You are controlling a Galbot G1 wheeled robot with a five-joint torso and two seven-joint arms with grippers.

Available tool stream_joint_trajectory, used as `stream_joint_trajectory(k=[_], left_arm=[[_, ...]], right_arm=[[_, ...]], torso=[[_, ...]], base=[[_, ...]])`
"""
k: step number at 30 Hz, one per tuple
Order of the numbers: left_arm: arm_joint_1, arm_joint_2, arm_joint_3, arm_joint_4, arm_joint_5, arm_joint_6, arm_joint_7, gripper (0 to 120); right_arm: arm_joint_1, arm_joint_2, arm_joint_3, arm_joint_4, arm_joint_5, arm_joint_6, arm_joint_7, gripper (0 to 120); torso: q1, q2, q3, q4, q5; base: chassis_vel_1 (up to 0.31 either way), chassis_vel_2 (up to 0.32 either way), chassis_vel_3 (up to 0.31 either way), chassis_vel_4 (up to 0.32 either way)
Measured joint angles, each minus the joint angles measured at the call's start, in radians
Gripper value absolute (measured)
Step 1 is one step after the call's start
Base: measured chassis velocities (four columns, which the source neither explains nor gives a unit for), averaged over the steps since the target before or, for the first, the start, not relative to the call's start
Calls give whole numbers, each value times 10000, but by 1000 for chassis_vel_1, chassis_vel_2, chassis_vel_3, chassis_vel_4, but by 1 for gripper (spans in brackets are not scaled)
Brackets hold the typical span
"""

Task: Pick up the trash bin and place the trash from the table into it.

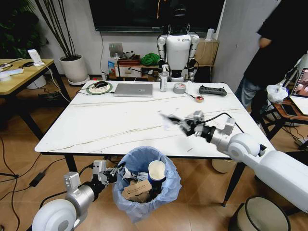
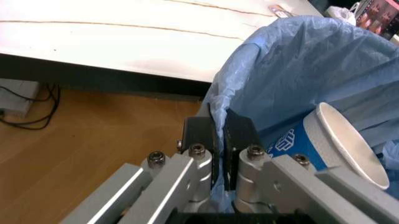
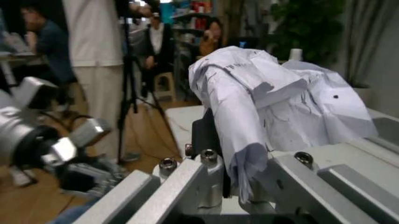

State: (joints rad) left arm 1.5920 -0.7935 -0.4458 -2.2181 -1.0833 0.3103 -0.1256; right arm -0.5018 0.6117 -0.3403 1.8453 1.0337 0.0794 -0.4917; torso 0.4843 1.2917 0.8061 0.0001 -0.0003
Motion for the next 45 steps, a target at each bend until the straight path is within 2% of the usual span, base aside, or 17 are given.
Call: stream_joint_trajectory(k=[2, 3, 4, 9, 13, 19, 23, 25, 31, 33, 34, 39, 40, 45], left_arm=[[11, -21, 34, -20, 1, 0, -7, 0], [11, -21, 34, -20, 1, 0, -7, 0], [25, -37, 38, -51, 6, 0, -12, 0], [59, -60, -52, -178, 2, 0, -25, 0], [62, -70, -77, -217, -4, 0, -33, 0], [92, -120, -53, -247, -2, 0, -42, 0], [82, -76, -49, -243, -5, 2, -65, 0], [81, -67, -49, -242, -8, 2, -73, 0], [34, -20, -73, -216, -42, 10, -101, 0], [34, -19, -75, -216, -43, 10, -102, 0], [33, -12, -79, -216, -46, 12, -102, 0], [-13, 8, -100, -187, -49, 15, -106, 0], [-13, 8, -100, -187, -49, 15, -106, 0], [-147, 28, -76, -97, -71, 20, -128, 0]], right_arm=[[423, 111, -876, 367, -10, 215, -532, 0], [423, 111, -876, 367, -10, 215, -532, 0], [639, 238, -1496, 436, -126, 335, -822, 0], [1332, 839, -2988, 203, -716, 495, -1420, 0], [1528, 935, -3162, 111, -818, 492, -1501, 0], [1482, 681, -3047, 61, -1029, 494, -1553, 0], [1002, 323, -2594, 52, -1257, 494, -1650, 22], [945, 276, -2534, 53, -1276, 494, -1664, 23], [430, -143, -2027, 124, -1545, 503, -1823, 50], [391, -178, -1990, 126, -1584, 507, -1838, 52], [304, -264, -1893, 133, -1670, 516, -1869, 58], [-121, -683, -1355, 260, -1949, 544, -1940, 79], [-121, -683, -1355, 260, -1949, 544, -1940, 79], [-644, -1077, -718, 504, -2020, 571, -1971, 98]], torso=[[0, 1, 0, 0, -1], [0, 1, 0, 0, -1], [0, 0, 1, 0, 2], [0, 0, 1, 0, 2], [0, 0, 3, 2, 2], [0, 0, 2, 0, 1], [0, 0, 2, -1, 3], [0, 0, 2, -2, 3], [0, 0, 2, -1, 3], [0, 0, 2, -1, 3], [1, 0, 2, -1, 4], [0, 0, 2, -1, 4], [0, 0, 2, -1, 4], [0, 0, 2, -1, 4]], base=[[0, 0, 0, 0], [0, 0, 0, 0], [0, 0, 0, 0], [0, 0, 0, 0], [0, 0, 0, 0], [0, 0, 0, 0], [0, 0, 0, 0], [0, 0, 0, 0], [0, 0, 0, 0], [0, 0, 0, 0], [0, 0, 0, 0], [0, 0, 0, 0], [0, 0, 0, 0], [0, 0, 0, 0]])
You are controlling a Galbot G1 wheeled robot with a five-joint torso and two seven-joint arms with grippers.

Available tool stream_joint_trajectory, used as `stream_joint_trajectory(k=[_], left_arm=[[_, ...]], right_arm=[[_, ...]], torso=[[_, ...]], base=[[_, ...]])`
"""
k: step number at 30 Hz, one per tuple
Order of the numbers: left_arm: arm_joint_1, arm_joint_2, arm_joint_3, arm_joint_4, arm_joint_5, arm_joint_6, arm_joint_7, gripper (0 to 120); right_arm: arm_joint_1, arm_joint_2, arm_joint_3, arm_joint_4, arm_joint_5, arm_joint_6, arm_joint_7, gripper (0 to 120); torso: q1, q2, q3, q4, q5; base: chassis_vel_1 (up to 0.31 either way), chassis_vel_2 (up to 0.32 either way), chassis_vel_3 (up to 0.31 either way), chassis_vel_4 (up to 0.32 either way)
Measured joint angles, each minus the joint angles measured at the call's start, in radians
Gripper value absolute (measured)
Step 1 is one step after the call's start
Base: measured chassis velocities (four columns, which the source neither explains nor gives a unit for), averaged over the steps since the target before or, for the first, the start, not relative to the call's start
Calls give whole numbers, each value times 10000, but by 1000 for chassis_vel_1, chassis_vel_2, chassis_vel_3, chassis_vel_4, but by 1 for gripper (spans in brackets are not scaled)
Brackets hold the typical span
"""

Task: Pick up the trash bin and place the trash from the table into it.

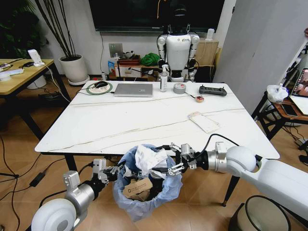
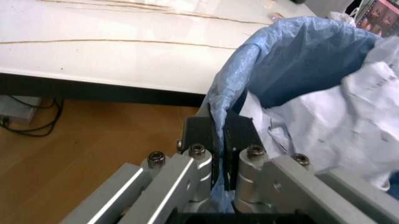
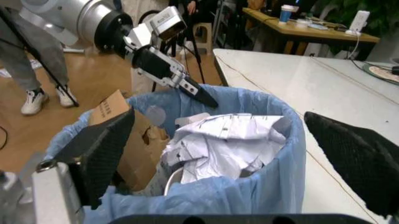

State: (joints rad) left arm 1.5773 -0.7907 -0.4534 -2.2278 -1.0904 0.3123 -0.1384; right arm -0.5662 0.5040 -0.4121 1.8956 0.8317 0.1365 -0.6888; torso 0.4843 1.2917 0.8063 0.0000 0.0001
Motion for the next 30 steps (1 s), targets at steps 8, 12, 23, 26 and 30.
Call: stream_joint_trajectory(k=[8, 12, 23, 26, 30], left_arm=[[-76, 13, 59, 7, -24, 13, -4, 0], [-35, 16, 56, 5, -19, 14, -2, 0], [73, -40, 45, -47, 42, 14, 24, 0], [122, -36, 13, -97, 48, 14, 29, 0], [200, -19, -45, -166, 49, 14, 29, 0]], right_arm=[[-277, -116, 635, 127, 167, -9, 321, 100], [-277, 46, 980, -21, 501, -88, 933, 100], [89, 1047, 1716, -3097, 501, -1227, 3826, 100], [154, 1425, 1915, -4147, 696, -1604, 4268, 100], [59, 1851, 2501, -5079, 1465, -1850, 4491, 100]], torso=[[0, 0, 0, 0, 0], [0, 0, 0, 1, 0], [0, -2, 0, 0, -2], [2, -3, 1, 1, 1], [2, -3, 1, 2, 2]], base=[[0, 0, 0, 0], [0, 0, 0, 0], [0, 0, 0, 0], [0, 0, 0, 0], [0, 0, 0, 0]])
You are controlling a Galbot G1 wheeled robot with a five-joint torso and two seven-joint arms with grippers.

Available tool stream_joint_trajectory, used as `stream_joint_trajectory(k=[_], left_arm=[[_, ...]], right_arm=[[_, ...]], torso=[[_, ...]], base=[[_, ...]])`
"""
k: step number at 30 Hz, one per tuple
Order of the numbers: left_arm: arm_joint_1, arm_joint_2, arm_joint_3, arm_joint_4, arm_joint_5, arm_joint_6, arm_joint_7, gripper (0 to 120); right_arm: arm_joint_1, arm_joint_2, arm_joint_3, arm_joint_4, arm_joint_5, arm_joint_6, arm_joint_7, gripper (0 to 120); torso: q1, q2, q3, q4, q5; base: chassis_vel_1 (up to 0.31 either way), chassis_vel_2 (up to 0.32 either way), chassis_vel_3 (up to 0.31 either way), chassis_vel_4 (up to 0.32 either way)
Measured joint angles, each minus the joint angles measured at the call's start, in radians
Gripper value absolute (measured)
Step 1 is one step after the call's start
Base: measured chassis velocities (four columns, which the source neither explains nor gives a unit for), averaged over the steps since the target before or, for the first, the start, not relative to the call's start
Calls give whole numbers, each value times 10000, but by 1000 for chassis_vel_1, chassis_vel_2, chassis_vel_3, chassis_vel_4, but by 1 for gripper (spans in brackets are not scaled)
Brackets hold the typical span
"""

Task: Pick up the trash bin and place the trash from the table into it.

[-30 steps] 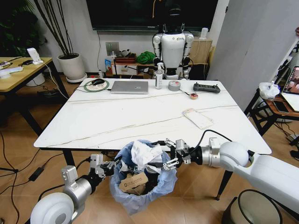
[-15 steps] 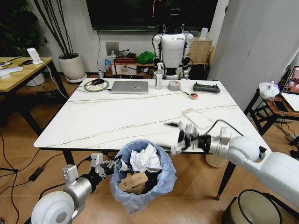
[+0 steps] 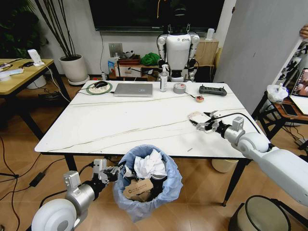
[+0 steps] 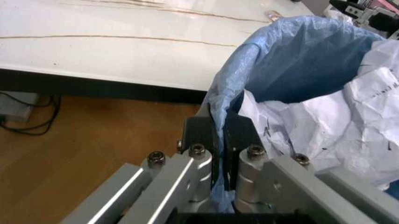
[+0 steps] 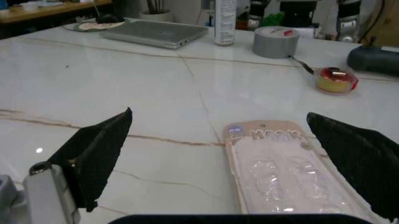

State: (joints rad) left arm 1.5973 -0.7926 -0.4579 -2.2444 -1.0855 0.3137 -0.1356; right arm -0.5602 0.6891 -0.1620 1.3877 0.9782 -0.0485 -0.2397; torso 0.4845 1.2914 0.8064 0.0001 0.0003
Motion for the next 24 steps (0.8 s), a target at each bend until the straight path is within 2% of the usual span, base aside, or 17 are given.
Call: stream_joint_trajectory(k=[8, 14, 24], left_arm=[[21, -16, -31, -3, 16, -5, 0, 0], [-7, -28, -39, -17, 22, -14, 5, 0], [69, -53, -104, -65, 55, -19, 13, 0]], right_arm=[[-314, -282, 558, -67, -512, 85, -164, 100], [-506, -606, 784, -218, -3404, 971, -1457, 100], [-374, -347, 822, -1018, -5161, 1731, -1856, 100]], torso=[[-1, 1, -1, -2, -4], [-2, 1, -2, -3, -1], [-3, 1, -2, -2, -5]], base=[[0, 0, 0, 0], [0, 0, 0, 0], [0, 0, 0, 0]])
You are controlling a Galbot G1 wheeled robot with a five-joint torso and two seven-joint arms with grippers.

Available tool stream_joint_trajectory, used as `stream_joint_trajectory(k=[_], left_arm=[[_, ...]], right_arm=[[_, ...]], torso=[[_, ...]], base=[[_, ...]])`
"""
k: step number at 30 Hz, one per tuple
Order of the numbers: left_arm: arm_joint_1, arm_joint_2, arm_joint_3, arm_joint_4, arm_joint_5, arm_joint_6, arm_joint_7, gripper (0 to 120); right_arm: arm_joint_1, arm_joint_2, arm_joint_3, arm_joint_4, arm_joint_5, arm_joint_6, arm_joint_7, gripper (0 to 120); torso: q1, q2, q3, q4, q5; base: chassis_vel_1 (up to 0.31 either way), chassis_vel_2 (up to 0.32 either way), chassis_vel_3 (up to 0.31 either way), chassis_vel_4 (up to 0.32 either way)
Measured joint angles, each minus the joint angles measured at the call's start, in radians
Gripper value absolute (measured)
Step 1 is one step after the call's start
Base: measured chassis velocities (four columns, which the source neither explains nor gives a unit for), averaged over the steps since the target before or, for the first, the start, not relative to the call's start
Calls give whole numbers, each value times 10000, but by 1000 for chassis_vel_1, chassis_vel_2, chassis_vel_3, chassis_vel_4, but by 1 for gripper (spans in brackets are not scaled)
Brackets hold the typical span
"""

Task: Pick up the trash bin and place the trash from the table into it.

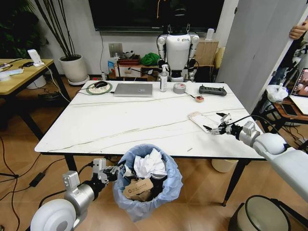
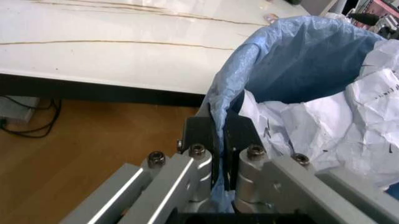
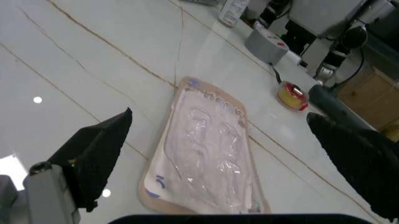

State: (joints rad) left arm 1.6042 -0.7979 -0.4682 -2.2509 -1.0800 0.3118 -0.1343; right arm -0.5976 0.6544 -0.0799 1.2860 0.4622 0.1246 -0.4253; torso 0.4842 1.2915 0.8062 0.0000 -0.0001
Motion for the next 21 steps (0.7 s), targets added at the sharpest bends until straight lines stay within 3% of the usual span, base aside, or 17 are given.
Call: stream_joint_trajectory(k=[3, 11, 19, 21], left_arm=[[25, -17, -10, -17, 14, -2, 0, 0], [-18, -5, -11, -14, 1, -6, -12, 0], [-27, 31, -21, 28, -34, -7, -21, 0], [-66, 41, -3, 56, -39, -7, -22, 0]], right_arm=[[96, 228, 122, -482, -1035, 370, -156, 100], [137, 500, 136, -923, -1776, 687, -196, 100], [58, 370, 38, -671, -476, 428, -137, 100], [66, 441, 36, -697, -712, 489, -122, 100]], torso=[[0, 0, 0, 1, 3], [0, 1, 1, 0, 5], [0, 2, 2, -1, -1], [0, 2, 1, -1, -2]], base=[[0, 0, 0, 0], [0, 0, 0, 0], [0, 0, 0, 0], [0, 0, 0, 0]])
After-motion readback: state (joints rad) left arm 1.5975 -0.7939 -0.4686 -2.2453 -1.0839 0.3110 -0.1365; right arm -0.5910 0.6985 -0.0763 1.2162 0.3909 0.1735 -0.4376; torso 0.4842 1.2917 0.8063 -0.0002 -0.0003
